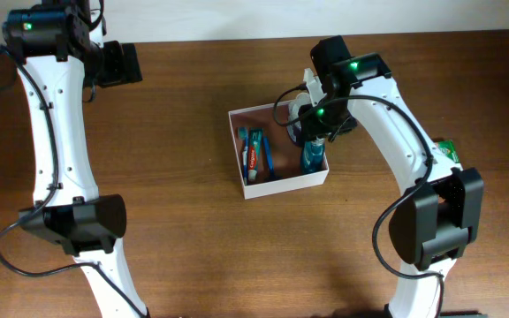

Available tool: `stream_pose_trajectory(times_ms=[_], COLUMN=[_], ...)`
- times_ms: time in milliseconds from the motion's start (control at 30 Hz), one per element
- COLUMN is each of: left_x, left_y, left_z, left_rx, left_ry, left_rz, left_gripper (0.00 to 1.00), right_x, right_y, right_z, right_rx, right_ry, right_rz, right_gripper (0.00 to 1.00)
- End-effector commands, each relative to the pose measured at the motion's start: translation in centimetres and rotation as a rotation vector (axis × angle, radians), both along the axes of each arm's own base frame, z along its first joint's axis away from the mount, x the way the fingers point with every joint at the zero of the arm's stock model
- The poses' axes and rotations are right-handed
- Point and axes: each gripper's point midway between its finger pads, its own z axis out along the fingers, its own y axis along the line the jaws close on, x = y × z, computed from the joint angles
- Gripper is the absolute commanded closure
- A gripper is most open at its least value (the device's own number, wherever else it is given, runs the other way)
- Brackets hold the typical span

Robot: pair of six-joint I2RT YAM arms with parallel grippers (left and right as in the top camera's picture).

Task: Pack container
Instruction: 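Lower the mouthwash into the box beside the soap bottle, then open the right gripper, raise it and move over the green Dettol soap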

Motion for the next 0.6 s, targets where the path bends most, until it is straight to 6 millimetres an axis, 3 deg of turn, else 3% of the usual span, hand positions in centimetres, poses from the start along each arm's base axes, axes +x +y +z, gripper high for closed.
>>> stream_pose_trajectory(times_ms=[0, 100, 367, 433, 567], left_x=[0.2, 0.2, 0.2, 0.2, 0.2], left_y=[0.2, 0.2, 0.2, 0.2, 0.2], left_z=[-0.2, -0.2, -0.2, -0.2, -0.2], left_rx=[0.011, 0.011, 0.011, 0.011, 0.011], left_ry=[0.003, 0.003, 0.003, 0.003, 0.003], left_rz=[-0.007, -0.007, -0.007, -0.007, -0.007], left_gripper=[0.00, 0.00, 0.00, 0.00, 0.00], right_x=[0.3, 0.6, 1.6, 1.6, 1.0], right_y=[0.2, 0.2, 0.3, -0.7, -3.7], right_z=[1.0, 2.7, 10.4, 12.2, 14.5], right_rx=[-0.004, 0.003, 0.033, -0.012, -0.116], right_ry=[-0.030, -0.057, -0.196, -0.229, -0.258], right_rz=[0.007, 0.004, 0.005, -0.011, -0.056], right_gripper=[0.45, 0.44, 0.38, 0.29, 0.21])
